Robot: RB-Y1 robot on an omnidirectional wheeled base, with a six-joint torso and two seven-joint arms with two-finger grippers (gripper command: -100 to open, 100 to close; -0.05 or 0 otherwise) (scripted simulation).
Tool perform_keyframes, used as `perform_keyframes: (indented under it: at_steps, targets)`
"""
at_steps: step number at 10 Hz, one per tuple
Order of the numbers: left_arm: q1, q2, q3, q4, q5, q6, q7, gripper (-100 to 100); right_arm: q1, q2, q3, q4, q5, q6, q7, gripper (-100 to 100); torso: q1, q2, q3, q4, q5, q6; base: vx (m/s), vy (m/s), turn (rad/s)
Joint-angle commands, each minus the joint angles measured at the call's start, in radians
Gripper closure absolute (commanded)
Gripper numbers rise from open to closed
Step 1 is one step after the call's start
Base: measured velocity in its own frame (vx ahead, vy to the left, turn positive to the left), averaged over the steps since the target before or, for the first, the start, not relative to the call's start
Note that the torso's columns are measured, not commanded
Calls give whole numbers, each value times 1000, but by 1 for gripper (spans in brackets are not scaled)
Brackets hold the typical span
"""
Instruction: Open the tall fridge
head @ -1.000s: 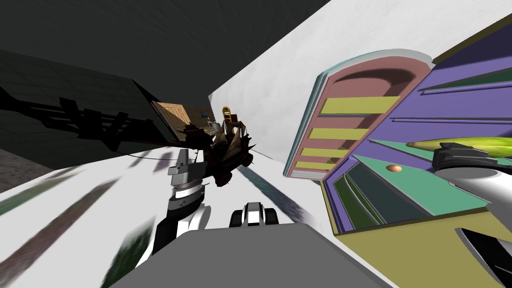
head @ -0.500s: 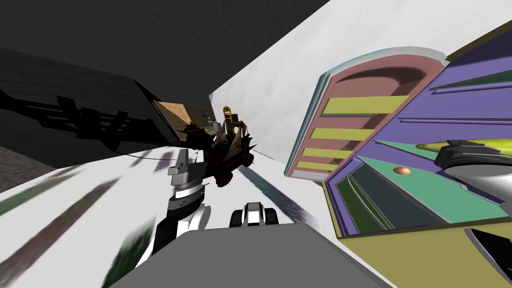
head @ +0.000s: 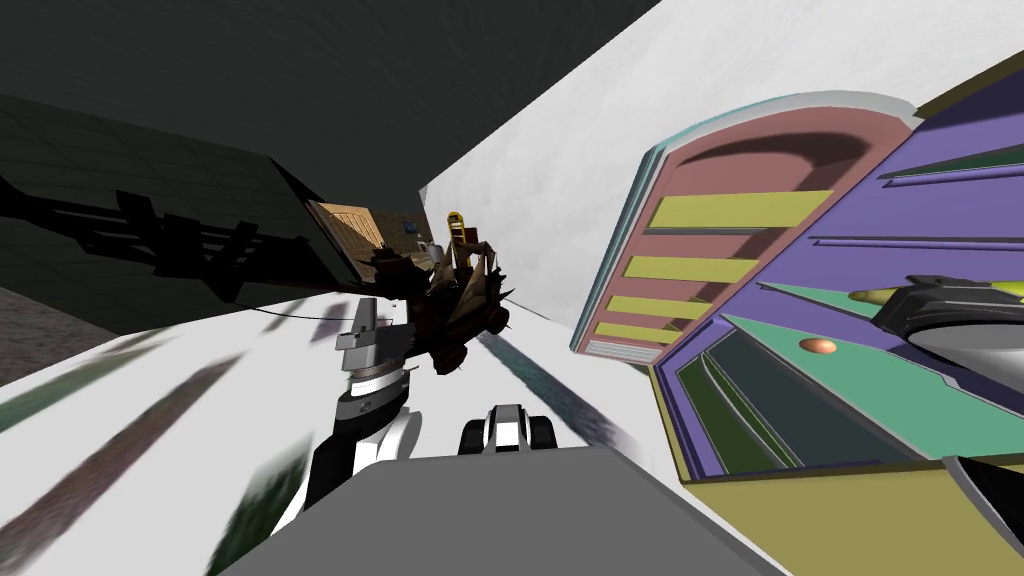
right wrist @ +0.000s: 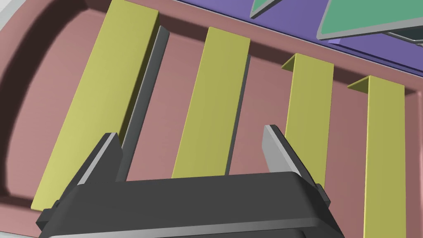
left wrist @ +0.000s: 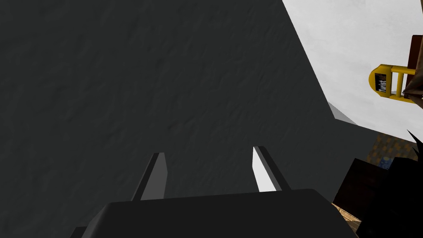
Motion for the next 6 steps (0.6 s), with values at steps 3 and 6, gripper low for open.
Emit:
perform_keyframes:
  at_steps: [3,6]
  targets:
    - [0,0,0,0,0,0,0,0,6,-32,-6,4,-29,43,-69,-100,3,-2,-1,-1,1,0,38,45,17]
    - [0,0,0,0,0,0,0,0,9,-50,-10,6,-48,66,-107,-100,0,0,0,0,0,0,21,24,12]
